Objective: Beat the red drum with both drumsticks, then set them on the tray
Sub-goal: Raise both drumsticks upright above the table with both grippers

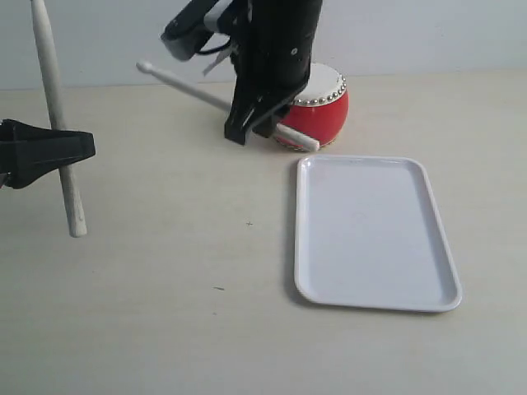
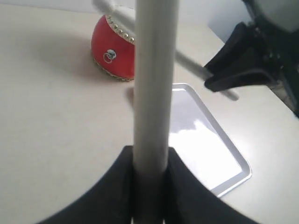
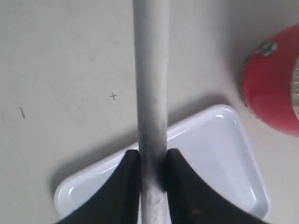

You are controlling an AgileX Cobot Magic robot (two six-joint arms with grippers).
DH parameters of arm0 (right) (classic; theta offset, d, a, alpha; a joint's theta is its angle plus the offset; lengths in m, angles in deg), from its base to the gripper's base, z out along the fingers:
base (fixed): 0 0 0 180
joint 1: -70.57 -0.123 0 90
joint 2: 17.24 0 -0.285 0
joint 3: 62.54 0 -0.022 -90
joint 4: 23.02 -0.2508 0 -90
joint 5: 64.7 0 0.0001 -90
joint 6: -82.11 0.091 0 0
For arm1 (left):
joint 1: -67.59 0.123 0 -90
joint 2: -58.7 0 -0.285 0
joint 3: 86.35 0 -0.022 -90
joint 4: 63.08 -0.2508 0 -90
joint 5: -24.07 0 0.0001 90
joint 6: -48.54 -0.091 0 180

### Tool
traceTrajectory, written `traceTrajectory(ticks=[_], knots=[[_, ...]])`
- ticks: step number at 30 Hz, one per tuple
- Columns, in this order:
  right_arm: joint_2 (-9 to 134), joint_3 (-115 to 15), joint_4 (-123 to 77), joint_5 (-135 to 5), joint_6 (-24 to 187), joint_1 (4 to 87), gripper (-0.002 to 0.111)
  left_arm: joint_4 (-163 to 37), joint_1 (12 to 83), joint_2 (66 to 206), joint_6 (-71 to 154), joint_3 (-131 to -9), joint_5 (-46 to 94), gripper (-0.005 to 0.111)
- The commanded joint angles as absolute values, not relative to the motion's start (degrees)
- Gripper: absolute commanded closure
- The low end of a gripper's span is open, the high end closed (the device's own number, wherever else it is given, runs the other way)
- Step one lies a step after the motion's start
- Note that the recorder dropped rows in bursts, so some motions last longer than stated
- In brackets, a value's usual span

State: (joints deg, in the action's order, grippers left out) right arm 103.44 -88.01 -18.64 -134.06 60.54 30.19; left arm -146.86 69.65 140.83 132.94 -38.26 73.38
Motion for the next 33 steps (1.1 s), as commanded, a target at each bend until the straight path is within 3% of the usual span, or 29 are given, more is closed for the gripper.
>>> traceTrajectory(ticks=[1,5,14,21,24,27,29,33], knots=[[97.93,-86.07,-18.72,-134.66,66.24,32.89,0.108,-150.95,69.66,140.68,134.62,-39.70,73.69,0.107],[92.94,-82.22,-20.51,-134.66,67.25,37.00,0.108,-157.28,65.99,140.68,141.53,-41.65,68.89,0.107],[83.98,-70.41,-21.59,-131.31,67.07,50.70,0.108,-163.02,49.30,143.24,149.24,-51.52,51.33,0.107],[86.55,-69.45,-27.03,-125.57,66.57,56.60,0.108,-163.02,45.71,151.45,148.25,-65.66,44.98,0.107],[87.22,-69.45,-26.63,-122.25,66.13,56.73,0.108,-163.02,45.71,154.71,146.33,-70.07,31.42,0.107],[87.34,-69.57,-26.53,-119.72,65.78,56.73,0.108,-162.94,46.09,158.74,131.11,-71.60,5.81,0.107],[87.34,-69.71,-26.53,-118.74,65.78,56.73,0.108,-148.53,47.84,161.19,115.30,-73.41,-3.81,0.107],[88.56,-69.71,-21.94,-116.44,69.32,56.73,0.108,-88.22,49.50,167.32,58.71,-84.27,-13.37,0.107]])
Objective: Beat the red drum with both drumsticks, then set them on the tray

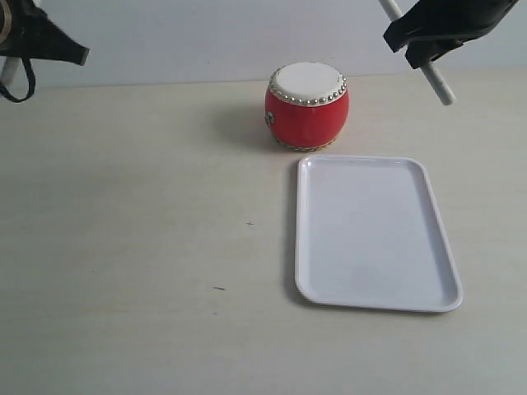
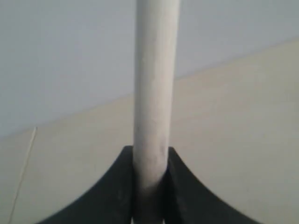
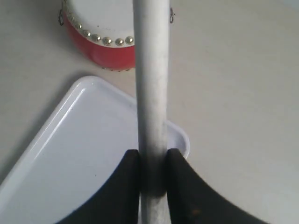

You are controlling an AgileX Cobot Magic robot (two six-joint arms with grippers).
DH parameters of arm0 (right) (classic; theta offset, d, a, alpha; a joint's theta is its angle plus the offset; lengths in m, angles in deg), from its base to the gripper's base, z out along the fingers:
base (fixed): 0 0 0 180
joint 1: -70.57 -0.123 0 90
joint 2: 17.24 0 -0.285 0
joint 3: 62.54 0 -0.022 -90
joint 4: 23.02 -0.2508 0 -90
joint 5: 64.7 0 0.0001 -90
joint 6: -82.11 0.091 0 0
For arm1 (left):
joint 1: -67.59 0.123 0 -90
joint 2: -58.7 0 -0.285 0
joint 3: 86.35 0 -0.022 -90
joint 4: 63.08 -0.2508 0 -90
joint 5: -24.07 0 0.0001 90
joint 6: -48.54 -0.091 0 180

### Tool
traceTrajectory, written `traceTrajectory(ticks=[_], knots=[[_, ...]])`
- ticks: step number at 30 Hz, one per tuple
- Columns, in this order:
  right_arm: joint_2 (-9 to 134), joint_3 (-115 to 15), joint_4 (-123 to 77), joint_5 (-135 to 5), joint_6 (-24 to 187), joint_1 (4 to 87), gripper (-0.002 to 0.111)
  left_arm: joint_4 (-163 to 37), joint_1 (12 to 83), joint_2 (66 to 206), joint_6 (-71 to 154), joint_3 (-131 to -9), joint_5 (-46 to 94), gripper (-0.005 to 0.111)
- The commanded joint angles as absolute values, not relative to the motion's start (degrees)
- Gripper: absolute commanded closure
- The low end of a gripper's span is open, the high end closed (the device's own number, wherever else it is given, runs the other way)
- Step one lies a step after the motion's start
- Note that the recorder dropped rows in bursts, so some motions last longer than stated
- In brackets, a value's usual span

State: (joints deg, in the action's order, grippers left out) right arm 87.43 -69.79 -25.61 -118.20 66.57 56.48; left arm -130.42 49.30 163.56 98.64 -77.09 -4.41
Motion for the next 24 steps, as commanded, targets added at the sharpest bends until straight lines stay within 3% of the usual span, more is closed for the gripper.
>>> traceTrajectory(ticks=[1,5,10,24], knots=[[89.75,-69.71,-21.57,-117.57,69.83,56.73,0.108,-72.97,48.52,169.70,42.95,-88.68,-19.65,0.107],[96.16,-69.71,-21.20,-119.25,66.38,56.73,0.108,-67.38,40.92,177.86,33.97,-102.12,-35.00,0.107],[98.76,-69.71,-20.77,-117.32,62.24,56.73,0.108,-67.27,35.46,184.30,32.70,-111.48,-36.07,0.107],[102.49,-75.59,-21.80,-130.98,65.13,56.59,0.108,-67.13,34.52,196.29,31.48,-122.52,-33.21,0.107]])
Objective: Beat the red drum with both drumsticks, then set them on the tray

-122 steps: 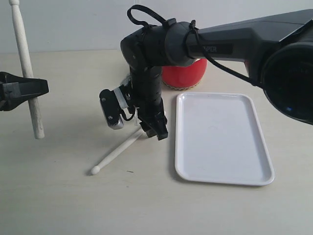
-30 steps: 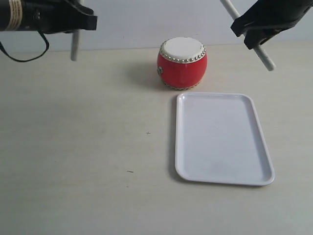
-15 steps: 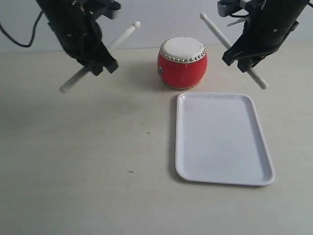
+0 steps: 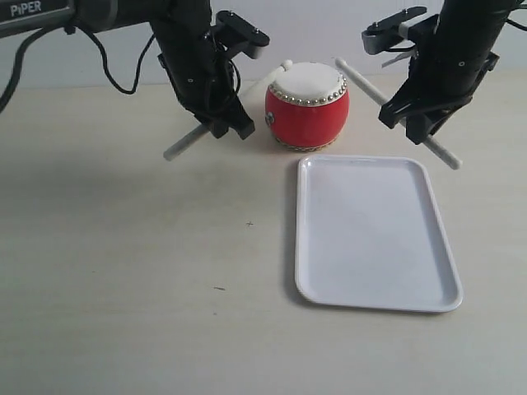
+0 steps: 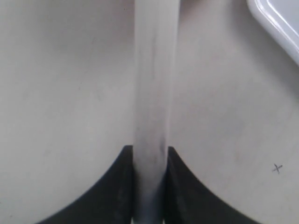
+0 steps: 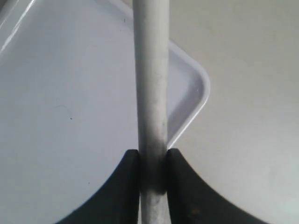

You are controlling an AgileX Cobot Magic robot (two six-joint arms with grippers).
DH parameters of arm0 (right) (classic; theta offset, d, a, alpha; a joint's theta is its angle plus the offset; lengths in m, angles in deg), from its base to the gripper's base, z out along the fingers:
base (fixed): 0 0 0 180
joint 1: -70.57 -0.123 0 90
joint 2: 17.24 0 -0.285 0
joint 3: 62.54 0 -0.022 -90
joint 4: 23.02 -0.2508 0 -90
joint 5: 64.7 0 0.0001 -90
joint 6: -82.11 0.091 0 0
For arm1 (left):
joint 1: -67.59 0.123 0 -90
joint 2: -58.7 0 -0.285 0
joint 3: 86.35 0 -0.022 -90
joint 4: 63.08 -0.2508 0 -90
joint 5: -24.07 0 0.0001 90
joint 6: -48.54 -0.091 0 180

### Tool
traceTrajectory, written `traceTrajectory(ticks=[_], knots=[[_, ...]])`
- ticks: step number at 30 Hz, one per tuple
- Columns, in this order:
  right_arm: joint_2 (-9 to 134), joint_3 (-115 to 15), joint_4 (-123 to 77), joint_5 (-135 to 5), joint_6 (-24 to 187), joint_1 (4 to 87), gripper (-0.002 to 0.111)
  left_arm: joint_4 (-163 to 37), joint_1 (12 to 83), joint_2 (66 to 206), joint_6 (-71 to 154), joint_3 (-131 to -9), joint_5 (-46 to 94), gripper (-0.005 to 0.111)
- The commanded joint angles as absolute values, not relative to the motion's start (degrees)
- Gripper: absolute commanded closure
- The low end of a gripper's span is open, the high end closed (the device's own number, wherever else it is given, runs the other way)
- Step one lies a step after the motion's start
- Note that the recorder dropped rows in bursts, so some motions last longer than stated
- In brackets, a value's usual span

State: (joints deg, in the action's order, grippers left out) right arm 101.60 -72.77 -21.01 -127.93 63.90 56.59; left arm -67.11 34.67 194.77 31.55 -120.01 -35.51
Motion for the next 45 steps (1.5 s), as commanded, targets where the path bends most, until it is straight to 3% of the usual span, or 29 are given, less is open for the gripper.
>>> traceTrajectory(ticks=[1,27,40,45], knots=[[102.49,-75.92,-21.80,-130.98,65.75,56.59,0.108,-67.13,34.52,196.54,31.48,-123.04,-32.76,0.107],[102.49,-77.74,-25.79,-132.25,65.38,56.59,0.108,-68.34,34.40,203.57,31.56,-127.26,-41.15,0.107],[113.08,-77.74,-25.45,-124.68,65.76,56.59,0.108,-66.22,34.40,189.73,35.31,-130.40,-42.23,0.107],[108.96,-77.74,-25.68,-123.67,65.76,56.59,0.108,-64.65,34.40,191.22,34.08,-130.40,-41.86,0.107]])
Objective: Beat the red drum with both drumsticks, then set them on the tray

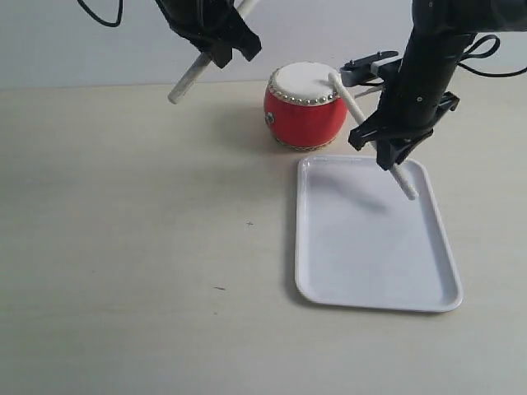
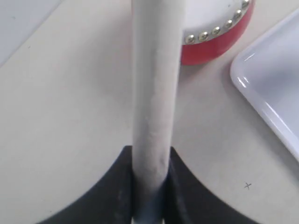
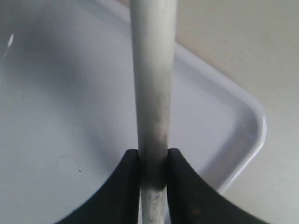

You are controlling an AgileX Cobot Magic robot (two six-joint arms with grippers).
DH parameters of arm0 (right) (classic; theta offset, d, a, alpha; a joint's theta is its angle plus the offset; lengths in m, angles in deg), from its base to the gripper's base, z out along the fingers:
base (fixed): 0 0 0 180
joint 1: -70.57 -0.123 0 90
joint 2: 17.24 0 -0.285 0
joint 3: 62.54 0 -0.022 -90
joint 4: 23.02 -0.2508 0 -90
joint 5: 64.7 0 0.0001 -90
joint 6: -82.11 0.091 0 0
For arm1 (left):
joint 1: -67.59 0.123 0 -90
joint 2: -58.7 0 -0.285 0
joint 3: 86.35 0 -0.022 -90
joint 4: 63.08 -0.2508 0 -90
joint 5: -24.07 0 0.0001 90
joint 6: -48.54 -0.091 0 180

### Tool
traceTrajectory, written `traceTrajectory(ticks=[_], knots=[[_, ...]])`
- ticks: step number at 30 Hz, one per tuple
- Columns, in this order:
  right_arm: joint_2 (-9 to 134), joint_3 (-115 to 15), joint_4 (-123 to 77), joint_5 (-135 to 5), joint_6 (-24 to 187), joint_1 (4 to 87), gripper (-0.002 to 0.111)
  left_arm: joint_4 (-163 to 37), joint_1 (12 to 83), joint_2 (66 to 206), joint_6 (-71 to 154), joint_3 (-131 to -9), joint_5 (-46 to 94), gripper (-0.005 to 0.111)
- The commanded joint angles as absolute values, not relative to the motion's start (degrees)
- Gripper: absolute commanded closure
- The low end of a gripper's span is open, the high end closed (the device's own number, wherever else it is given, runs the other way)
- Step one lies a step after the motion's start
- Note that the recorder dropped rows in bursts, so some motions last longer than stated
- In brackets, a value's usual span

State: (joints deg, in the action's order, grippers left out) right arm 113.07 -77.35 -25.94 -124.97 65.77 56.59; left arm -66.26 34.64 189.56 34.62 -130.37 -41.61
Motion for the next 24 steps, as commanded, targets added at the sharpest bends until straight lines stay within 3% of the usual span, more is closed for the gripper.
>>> traceTrajectory(ticks=[1,7,13,24], knots=[[107.23,-77.74,-25.82,-123.78,65.76,56.59,0.108,-64.07,34.40,192.26,34.08,-130.40,-41.62,0.107],[97.56,-77.74,-27.40,-125.45,65.64,56.59,0.108,-62.31,34.16,203.09,33.97,-130.51,-37.93,0.107],[94.97,-77.74,-27.93,-125.93,65.24,56.59,0.108,-63.92,34.29,207.25,34.26,-134.18,-43.64,0.107],[110.79,-77.75,-34.59,-128.96,61.21,56.59,0.108,-62.62,33.32,198.55,37.15,-145.31,-45.89,0.107]])
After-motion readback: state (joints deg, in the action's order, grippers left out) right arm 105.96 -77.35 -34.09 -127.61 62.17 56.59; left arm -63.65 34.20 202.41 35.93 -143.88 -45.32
